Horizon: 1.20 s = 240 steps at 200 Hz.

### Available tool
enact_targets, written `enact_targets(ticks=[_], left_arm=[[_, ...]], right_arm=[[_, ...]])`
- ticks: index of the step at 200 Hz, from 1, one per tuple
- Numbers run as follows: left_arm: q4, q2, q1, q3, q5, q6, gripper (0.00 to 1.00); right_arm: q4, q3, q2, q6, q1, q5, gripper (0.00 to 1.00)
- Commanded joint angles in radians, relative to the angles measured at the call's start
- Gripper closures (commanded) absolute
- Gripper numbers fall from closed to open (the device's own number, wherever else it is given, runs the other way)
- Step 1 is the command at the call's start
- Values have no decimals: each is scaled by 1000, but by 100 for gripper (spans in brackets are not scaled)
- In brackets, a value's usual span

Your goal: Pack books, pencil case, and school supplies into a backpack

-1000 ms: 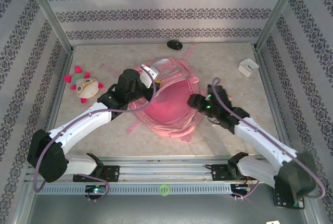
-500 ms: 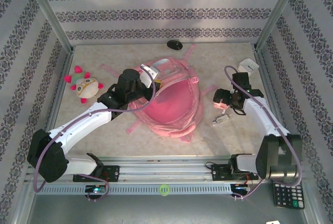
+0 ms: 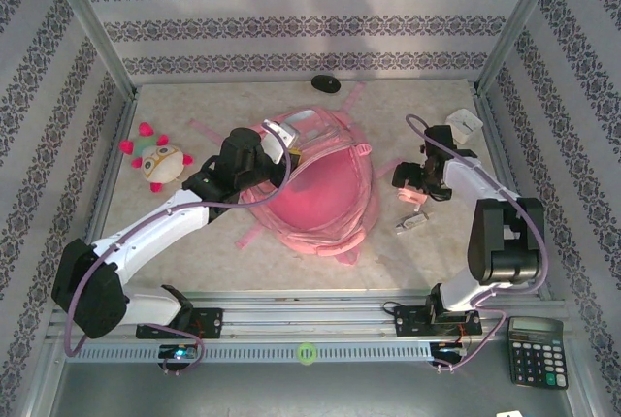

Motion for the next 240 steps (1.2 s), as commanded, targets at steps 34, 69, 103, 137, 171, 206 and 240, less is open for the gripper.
enact_targets(ticks=[34,69,103,137,171,206,240], left_arm=[[102,-3,15,52,0,-10,100],[95,-11,15,53,-4,-6,100],[97,-26,17,49,-5,-16,100],[132,-39,24,50,17,-50,100],[148,-26,33,82,41,-62,100],[138,-11,40,119,67,-64,100],[154,-4,41,120,83,-84,100]], right_arm=[[23,45,81,-15,-8,-41,14],[19,36,53,-21,-7,-23,28],[-28,4,-117,-39,11,-28,31],[-85,-29,-331,34,116,-107,31],[1,-74,-420,201,336,-160,31],[167,-99,-379,388,484,-136,31],[354,-120,-288,515,547,-136,31]])
